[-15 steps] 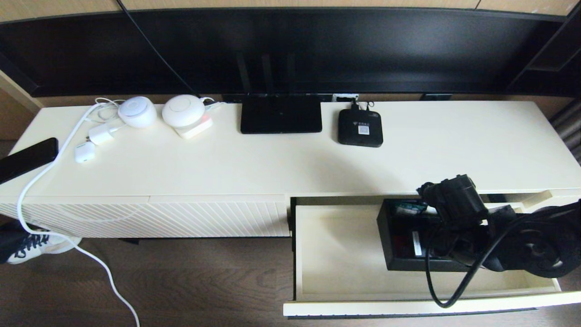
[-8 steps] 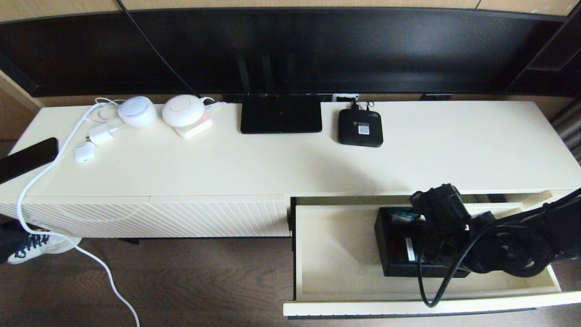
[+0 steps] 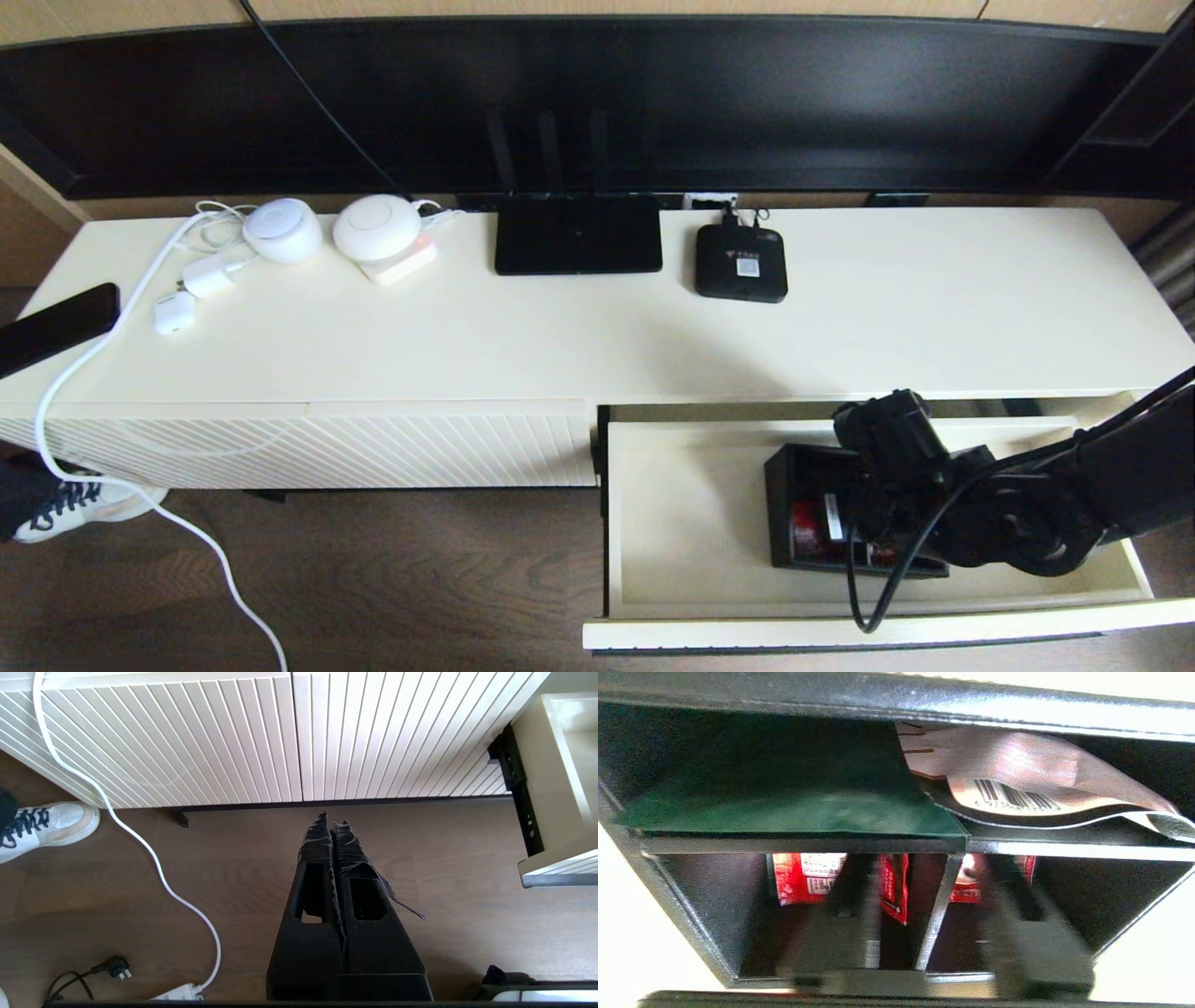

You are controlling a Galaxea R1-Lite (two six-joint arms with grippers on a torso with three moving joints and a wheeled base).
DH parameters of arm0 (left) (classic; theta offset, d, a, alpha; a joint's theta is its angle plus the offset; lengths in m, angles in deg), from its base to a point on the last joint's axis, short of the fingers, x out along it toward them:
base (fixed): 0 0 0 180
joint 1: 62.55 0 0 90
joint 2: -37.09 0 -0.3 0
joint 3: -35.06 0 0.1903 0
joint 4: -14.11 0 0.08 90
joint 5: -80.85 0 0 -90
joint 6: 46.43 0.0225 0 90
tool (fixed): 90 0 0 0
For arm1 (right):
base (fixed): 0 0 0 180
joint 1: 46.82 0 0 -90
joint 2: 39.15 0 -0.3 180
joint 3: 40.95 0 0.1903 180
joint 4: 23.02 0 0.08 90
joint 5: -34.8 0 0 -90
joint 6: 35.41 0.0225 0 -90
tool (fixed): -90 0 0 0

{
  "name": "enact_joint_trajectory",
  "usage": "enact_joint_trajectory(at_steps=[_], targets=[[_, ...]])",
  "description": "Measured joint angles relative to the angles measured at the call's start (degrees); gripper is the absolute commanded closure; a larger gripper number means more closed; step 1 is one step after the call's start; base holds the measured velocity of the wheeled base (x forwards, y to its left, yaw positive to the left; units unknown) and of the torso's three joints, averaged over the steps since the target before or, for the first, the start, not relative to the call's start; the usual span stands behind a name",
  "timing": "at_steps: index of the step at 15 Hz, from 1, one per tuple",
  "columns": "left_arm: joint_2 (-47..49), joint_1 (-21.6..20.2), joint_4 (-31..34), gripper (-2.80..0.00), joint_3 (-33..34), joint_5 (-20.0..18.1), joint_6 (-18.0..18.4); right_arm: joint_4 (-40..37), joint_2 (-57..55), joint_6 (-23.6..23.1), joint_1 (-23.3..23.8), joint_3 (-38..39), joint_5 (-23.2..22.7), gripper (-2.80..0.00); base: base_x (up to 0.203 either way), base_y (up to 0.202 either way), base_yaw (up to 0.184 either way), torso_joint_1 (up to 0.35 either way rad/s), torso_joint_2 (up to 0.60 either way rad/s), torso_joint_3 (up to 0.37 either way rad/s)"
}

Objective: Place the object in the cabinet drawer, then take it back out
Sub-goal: Put the storage box in the drawer

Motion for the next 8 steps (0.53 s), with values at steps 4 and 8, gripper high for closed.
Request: enact_joint_trajectory(at_steps=[4,8], targets=[[0.00,0.00,0.01,0.00,0.00,-0.01,0.00,-0.30,2.31,-0.55,0.04,0.84,0.07,-2.80,0.000,0.000,0.000,0.000,0.00,0.000],[0.00,0.00,0.02,0.00,0.00,-0.01,0.02,-3.48,11.89,-8.09,0.77,1.19,0.11,-2.80,0.000,0.000,0.000,0.000,0.00,0.000]])
